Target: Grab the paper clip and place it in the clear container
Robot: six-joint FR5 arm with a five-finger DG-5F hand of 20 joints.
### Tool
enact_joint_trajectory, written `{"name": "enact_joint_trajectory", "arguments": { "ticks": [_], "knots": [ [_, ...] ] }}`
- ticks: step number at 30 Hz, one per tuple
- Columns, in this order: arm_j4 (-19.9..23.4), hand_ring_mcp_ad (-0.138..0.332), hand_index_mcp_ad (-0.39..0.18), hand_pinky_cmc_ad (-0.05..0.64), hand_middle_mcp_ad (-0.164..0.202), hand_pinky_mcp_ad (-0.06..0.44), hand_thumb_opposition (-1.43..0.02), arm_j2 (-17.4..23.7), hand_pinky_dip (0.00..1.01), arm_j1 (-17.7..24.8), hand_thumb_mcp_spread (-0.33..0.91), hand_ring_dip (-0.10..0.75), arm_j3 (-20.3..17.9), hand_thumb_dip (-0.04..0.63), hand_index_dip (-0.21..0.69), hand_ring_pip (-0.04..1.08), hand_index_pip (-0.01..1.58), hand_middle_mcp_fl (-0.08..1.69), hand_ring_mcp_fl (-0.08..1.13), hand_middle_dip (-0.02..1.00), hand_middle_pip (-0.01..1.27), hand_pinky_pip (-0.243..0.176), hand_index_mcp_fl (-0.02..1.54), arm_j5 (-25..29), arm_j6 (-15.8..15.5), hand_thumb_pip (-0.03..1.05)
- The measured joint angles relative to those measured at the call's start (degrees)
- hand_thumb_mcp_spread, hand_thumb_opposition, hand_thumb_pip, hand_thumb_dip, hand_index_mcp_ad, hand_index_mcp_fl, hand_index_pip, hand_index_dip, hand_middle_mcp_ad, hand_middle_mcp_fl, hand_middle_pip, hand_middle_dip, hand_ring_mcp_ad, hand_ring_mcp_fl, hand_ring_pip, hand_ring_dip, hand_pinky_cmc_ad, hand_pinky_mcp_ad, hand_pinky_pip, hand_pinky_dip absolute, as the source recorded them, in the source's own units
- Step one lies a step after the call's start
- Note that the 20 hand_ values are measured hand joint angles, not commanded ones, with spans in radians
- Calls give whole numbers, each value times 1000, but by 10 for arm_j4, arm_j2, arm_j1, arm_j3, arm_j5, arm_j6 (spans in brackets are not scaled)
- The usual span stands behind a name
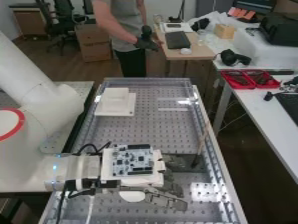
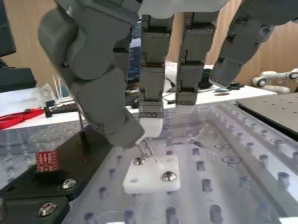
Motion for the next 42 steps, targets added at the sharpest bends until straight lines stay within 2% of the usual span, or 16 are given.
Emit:
{"name": "enact_joint_trajectory", "arguments": {
  "ticks": [34, 42],
  "knots": [
    [0, 52, -202, 443, -68, 255, -974, 0, 195, 0, 665, 499, -2, 298, -96, 99, 518, 689, 508, 752, 806, 99, 236, -5, -1, 661],
    [15, 52, -202, 447, -66, 255, -1005, 1, 195, 0, 696, 499, -6, 298, -96, 96, 517, 742, 525, 750, 867, 99, 253, -4, 13, 658]
  ]
}}
